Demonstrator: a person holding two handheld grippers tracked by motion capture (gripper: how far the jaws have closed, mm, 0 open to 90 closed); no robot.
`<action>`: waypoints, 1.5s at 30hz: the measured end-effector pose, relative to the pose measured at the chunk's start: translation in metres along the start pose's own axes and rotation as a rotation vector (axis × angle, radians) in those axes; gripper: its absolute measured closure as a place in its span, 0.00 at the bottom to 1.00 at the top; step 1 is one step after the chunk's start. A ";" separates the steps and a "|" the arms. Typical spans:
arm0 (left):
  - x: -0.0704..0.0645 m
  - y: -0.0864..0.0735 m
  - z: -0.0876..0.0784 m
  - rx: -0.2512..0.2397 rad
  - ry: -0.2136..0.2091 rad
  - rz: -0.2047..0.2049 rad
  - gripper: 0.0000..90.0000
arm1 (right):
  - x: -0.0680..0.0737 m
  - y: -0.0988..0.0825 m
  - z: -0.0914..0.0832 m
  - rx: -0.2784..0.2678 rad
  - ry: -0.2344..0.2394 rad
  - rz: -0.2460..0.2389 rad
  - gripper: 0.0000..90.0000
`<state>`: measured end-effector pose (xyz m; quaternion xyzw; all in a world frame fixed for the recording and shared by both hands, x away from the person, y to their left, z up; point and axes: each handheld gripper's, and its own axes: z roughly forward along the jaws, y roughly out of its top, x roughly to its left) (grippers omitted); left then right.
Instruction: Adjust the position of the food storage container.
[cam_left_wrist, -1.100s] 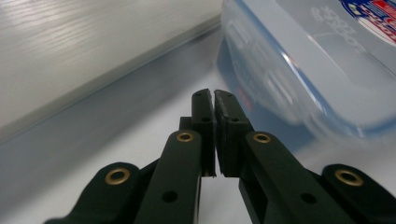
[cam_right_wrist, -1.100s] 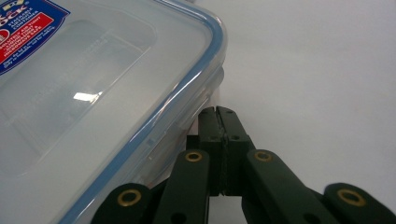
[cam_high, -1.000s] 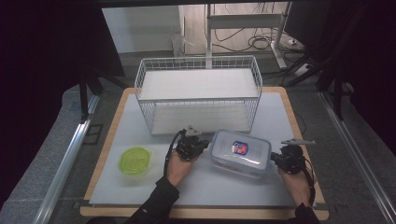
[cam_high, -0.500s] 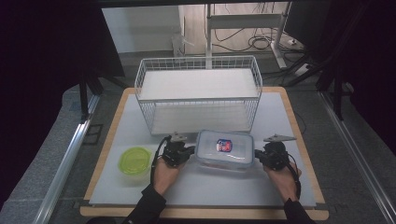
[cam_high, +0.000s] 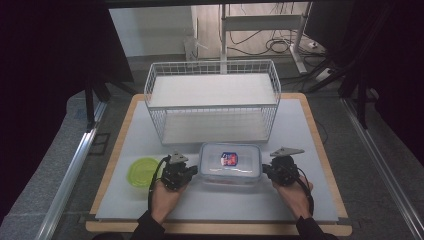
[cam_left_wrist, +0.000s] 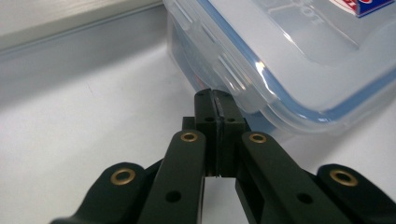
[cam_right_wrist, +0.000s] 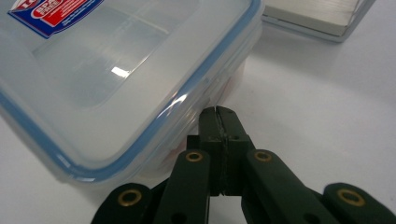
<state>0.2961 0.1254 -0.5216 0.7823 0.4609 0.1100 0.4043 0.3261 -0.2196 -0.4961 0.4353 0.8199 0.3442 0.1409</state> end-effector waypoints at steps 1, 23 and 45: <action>0.000 0.000 0.000 0.000 0.000 0.000 1.00 | 0.001 -0.001 -0.001 0.003 0.001 -0.004 1.00; 0.010 0.014 0.011 -0.018 0.042 -0.046 1.00 | -0.001 0.009 0.007 0.008 -0.015 -0.020 1.00; -0.009 -0.018 -0.038 -0.020 0.075 0.116 0.71 | 0.004 -0.013 -0.032 -0.072 0.000 -0.072 0.81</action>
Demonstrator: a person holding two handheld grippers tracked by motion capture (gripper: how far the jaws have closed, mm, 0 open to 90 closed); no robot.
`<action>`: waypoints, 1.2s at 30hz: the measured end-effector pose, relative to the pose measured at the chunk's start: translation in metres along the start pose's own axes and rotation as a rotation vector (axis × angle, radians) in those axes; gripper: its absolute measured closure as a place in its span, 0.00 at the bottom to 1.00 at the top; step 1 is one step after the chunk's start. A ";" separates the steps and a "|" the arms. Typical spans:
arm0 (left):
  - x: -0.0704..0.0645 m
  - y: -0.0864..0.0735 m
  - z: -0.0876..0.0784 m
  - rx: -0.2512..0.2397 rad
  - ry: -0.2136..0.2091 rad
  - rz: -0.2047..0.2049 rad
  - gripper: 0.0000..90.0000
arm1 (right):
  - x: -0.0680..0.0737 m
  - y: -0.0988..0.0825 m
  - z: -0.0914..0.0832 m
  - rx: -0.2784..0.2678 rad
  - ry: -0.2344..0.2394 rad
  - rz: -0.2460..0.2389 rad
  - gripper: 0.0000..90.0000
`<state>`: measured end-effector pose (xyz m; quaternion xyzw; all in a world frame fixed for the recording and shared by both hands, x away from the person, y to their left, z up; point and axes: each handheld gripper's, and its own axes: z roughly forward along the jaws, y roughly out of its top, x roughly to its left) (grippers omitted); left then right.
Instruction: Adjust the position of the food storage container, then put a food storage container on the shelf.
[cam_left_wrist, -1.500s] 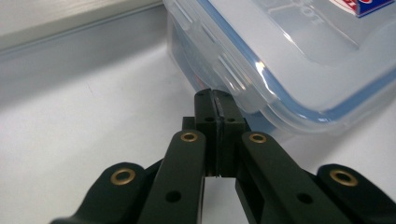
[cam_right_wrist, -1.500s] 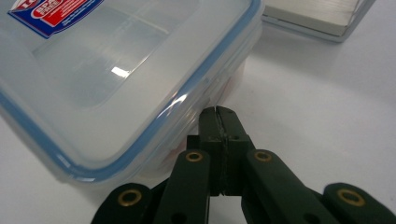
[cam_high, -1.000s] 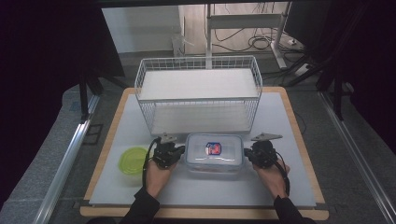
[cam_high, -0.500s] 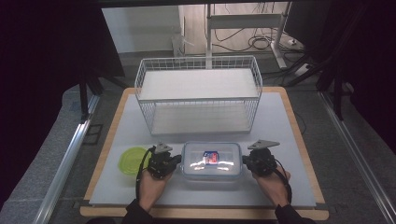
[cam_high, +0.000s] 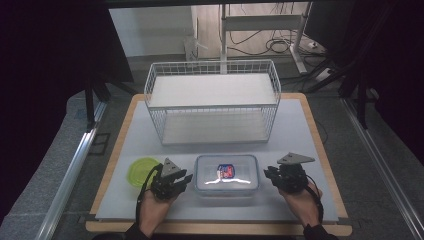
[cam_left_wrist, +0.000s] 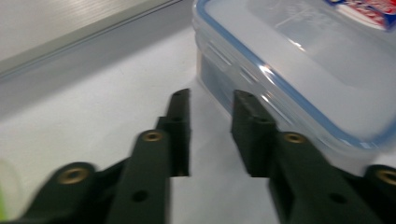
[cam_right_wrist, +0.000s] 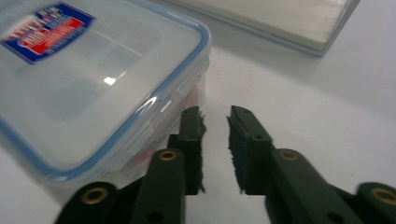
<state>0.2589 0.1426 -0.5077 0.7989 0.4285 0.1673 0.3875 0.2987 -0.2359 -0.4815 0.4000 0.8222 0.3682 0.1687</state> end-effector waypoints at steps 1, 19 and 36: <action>-0.001 -0.001 -0.003 0.000 -0.004 0.008 0.68 | -0.001 -0.001 -0.004 -0.012 0.009 0.001 0.78; 0.005 -0.013 -0.013 -0.049 -0.078 0.032 0.23 | -0.005 -0.017 -0.018 -0.014 0.059 -0.008 0.42; 0.004 0.015 -0.012 -0.003 -0.195 -0.016 0.10 | 0.003 0.000 -0.017 0.009 0.150 0.051 0.32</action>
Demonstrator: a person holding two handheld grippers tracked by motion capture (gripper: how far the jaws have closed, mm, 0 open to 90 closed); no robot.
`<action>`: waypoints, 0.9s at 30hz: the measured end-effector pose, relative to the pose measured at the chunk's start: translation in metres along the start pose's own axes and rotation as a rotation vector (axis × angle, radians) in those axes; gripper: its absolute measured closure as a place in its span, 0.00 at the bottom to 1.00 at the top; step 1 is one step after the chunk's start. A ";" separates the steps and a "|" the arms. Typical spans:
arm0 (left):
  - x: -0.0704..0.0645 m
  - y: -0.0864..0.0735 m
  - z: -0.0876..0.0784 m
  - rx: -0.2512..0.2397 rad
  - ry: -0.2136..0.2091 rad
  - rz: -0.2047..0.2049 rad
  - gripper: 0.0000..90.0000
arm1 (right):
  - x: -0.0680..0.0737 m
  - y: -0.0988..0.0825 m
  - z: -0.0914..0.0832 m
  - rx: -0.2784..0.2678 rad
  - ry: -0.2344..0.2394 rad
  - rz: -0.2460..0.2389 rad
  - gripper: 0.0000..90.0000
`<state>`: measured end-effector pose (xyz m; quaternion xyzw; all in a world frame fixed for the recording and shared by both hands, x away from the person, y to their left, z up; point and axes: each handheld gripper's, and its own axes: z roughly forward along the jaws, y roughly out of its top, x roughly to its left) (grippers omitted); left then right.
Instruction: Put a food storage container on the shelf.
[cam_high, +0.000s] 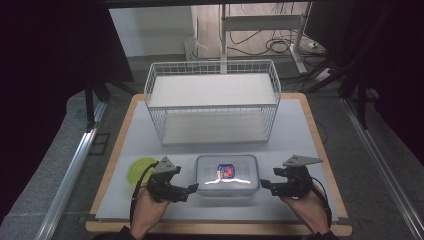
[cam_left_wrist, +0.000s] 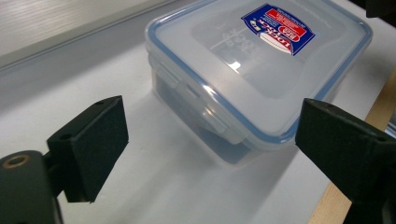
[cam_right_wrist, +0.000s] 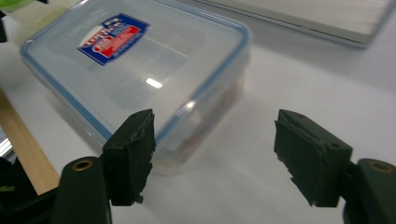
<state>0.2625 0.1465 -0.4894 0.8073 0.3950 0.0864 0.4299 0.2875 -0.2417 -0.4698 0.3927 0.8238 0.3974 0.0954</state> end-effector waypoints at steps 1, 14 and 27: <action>0.000 0.001 0.002 0.010 -0.001 -0.001 0.08 | 0.003 0.003 0.005 0.001 0.019 -0.008 0.30; 0.005 0.017 0.043 0.076 -0.110 -0.083 0.00 | 0.005 0.018 0.040 0.055 0.128 0.010 0.13; 0.013 0.017 0.054 0.092 -0.206 -0.158 0.00 | -0.012 0.020 0.055 0.093 0.265 0.157 0.14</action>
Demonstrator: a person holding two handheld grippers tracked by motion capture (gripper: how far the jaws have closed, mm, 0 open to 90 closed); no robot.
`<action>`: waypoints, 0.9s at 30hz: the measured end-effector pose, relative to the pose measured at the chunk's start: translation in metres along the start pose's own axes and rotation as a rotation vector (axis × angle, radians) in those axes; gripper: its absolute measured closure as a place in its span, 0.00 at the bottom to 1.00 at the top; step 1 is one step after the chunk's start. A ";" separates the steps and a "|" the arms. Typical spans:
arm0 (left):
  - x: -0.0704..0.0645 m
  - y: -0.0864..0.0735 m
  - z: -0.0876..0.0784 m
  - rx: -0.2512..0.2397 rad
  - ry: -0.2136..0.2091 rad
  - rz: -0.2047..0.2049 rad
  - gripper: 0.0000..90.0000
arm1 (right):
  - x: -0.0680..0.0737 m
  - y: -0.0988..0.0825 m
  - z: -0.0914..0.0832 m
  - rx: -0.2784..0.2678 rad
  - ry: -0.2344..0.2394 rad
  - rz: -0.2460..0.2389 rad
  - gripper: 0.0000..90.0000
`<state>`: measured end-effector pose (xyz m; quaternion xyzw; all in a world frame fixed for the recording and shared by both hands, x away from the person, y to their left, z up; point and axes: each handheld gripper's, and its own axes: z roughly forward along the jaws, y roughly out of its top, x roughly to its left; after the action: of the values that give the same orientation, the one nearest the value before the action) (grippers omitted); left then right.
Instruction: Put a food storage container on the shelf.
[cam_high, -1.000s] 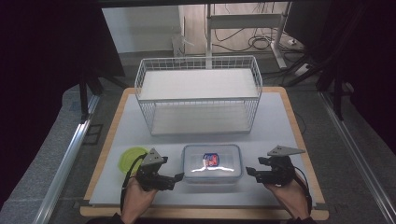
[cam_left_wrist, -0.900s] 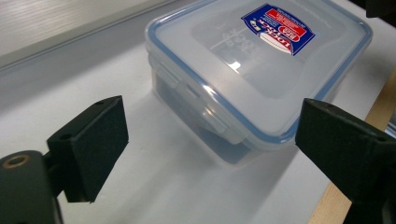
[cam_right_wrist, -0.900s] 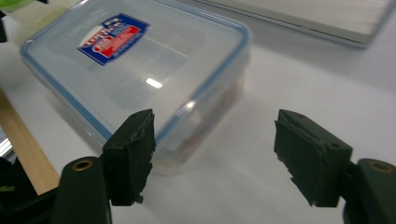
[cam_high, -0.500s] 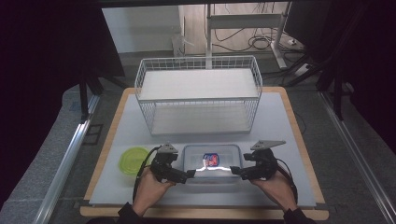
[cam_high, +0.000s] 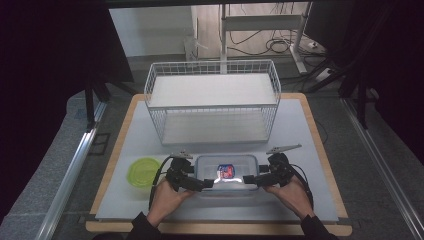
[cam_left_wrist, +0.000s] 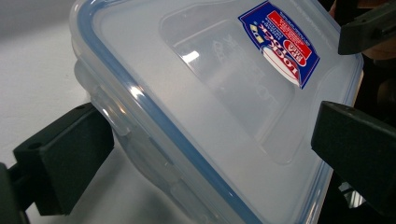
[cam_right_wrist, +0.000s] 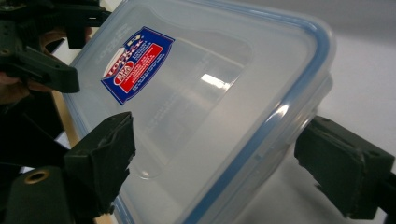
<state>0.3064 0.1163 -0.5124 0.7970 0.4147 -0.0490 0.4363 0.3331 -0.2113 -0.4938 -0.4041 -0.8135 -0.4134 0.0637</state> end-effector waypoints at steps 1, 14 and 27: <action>-0.002 0.000 -0.001 0.004 0.007 0.011 0.00 | 0.000 0.000 0.000 -0.001 -0.002 0.000 0.15; -0.019 -0.022 -0.025 -0.012 0.016 0.135 0.21 | 0.028 -0.020 -0.025 -0.059 -0.074 -0.095 0.36; -0.007 -0.033 -0.040 -0.114 -0.096 0.035 0.51 | 0.027 -0.037 -0.043 -0.104 0.003 -0.080 0.58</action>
<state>0.2673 0.1510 -0.5061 0.7747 0.3812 -0.0559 0.5014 0.2786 -0.2389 -0.4771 -0.3734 -0.8064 -0.4578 0.0274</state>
